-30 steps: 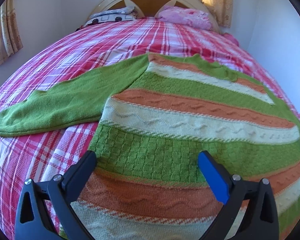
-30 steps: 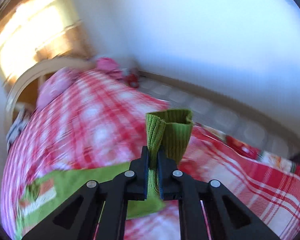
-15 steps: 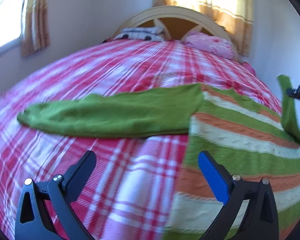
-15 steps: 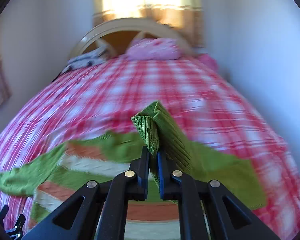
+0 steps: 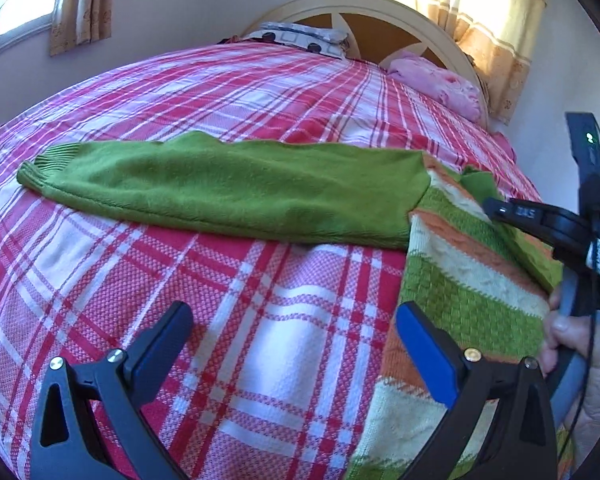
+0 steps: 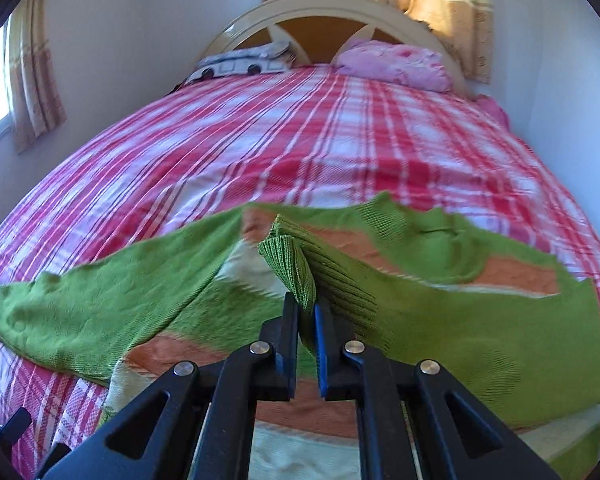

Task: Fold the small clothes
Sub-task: 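Lift the sleeve and fold it across the sweater back with the right gripper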

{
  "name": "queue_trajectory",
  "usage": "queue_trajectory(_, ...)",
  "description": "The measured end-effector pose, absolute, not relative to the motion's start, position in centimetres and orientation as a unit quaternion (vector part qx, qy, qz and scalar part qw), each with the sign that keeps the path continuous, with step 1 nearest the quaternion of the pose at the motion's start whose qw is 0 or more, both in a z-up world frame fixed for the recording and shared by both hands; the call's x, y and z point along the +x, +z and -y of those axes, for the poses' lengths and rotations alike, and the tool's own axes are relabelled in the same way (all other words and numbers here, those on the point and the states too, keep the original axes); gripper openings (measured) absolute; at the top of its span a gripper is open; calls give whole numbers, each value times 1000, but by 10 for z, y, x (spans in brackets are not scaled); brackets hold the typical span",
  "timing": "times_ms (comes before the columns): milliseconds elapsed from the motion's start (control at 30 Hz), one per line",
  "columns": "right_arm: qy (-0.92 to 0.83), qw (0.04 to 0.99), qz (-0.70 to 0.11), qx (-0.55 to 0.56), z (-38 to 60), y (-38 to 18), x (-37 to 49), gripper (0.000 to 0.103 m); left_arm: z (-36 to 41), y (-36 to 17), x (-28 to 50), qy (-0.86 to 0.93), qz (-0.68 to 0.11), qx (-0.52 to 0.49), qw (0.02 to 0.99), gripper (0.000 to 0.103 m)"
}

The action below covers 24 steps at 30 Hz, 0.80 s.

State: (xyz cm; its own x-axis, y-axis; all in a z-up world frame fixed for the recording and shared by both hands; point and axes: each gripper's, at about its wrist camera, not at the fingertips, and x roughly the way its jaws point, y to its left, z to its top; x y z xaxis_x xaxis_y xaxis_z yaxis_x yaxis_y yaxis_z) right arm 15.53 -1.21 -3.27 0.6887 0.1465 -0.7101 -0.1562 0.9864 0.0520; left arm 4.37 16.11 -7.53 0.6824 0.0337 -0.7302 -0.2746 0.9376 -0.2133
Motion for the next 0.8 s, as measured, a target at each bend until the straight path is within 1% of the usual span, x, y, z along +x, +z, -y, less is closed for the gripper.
queue_trajectory(67, 104, 912, -395, 9, 10, -37, 159, 7, -164, -77, 45, 84, -393, -159, 902, 103)
queue_trajectory(133, 145, 900, -408, 45, 13, -40, 159, 14, -167, -77, 44, 82, -392, -164, 901, 103)
queue_trajectory(167, 164, 893, -414, 64, 15, -41, 158, 22, -167, -77, 44, 82, -392, -164, 902, 103)
queue_trajectory(200, 208, 879, -416, 103, 20, -40, 155, 26, -167, -77, 44, 82, -393, -163, 901, 103)
queue_trajectory(300, 240, 879, -387, 145, 33, -28, 139, 26, -167, -78, 45, 83, -396, -159, 900, 103)
queue_trajectory(367, 202, 893, -370, 159, 48, -23, 136, 26, -166, -78, 45, 85, -399, -155, 900, 103)
queue_trajectory(433, 166, 893, -381, 170, 57, -26, 141, 26, -165, -78, 47, 87, -402, -151, 899, 103)
queue_trajectory(467, 158, 890, -390, 173, 57, -30, 147, 20, -164, -79, 47, 88, -402, -149, 899, 103)
queue_trajectory(500, 159, 889, -395, 170, 54, -33, 149, 16, -164, -79, 47, 89, -403, -147, 899, 103)
queue_trajectory(633, 188, 868, -436, 145, 17, -57, 159, 16, -162, -80, 49, 92, -408, -143, 897, 103)
queue_trajectory(700, 176, 881, -426, 111, 2, -67, 157, 16, -161, -81, 51, 96, -412, -136, 896, 103)
queue_trajectory(800, 174, 880, -428, 105, 0, -65, 158, 16, -158, -81, 53, 102, -419, -124, 894, 103)
